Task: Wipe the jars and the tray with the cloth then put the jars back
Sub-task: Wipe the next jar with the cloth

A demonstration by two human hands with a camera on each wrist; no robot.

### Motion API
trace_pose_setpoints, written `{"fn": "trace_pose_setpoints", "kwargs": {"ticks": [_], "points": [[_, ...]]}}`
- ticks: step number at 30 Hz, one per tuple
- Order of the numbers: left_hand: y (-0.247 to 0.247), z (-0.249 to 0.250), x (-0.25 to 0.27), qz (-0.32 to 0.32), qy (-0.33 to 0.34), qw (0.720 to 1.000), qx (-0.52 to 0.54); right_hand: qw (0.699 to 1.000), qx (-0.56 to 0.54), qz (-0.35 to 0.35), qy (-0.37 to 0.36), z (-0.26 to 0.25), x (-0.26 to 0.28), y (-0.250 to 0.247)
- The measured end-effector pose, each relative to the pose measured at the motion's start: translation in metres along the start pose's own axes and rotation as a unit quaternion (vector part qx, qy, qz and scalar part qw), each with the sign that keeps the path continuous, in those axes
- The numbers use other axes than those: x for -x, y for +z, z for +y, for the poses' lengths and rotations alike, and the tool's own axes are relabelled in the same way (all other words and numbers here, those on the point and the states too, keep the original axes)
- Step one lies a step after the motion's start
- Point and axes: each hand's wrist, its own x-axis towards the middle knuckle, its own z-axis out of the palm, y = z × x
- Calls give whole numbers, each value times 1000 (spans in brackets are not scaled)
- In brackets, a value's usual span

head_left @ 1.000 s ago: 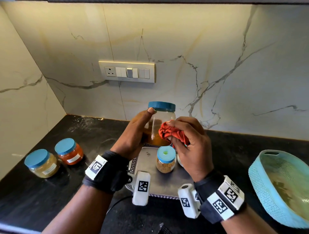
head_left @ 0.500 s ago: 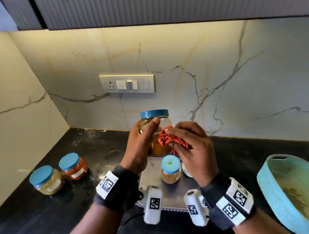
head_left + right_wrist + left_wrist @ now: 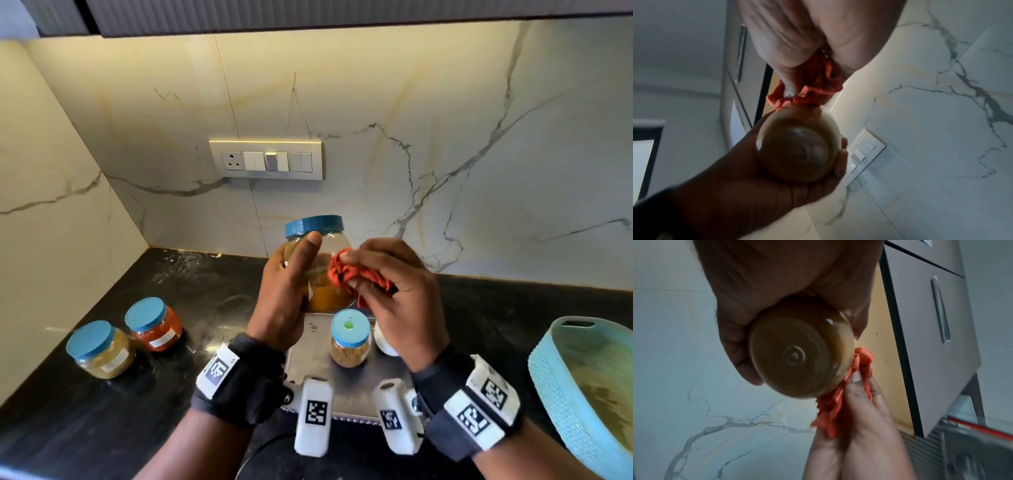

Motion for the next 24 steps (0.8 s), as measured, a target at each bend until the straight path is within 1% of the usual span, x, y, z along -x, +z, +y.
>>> {"fn": "trace_pose_setpoints", "kwargs": {"ticks": [3,5,6,10,11,13,17,20,22,24], "points": [[-6,1,4,6,-15,1000,21,993,59,-61,-83,-5,24,0],[-6,0,8,-7,-25,999,21,989,64,-75,-112,-2,24,-5],[-4,0,10,-11,-29,999,17,990,60,-69,-104,0,18,-7],[3,-4,13,-36,-30,999,-5,1000,-20,0,9,9,-14,-8],[3,-3,13,-40,-33,999,-3,999,-39,9,21,10,-19,-9],[1,1,10,-45,-34,998,10,999,-42,-1,12,8,-19,-10],[-5,11,7,-38,-44,997,59,998,6,-51,-39,-5,9,-7],[-4,10,9,-41,-54,996,58,997,8,-48,-61,-5,15,-7],[0,10,12,-65,-46,996,37,998,-27,-18,-45,-2,3,-9],[4,10,13,-91,-30,995,10,998,-66,5,-3,4,-12,-12]]}}
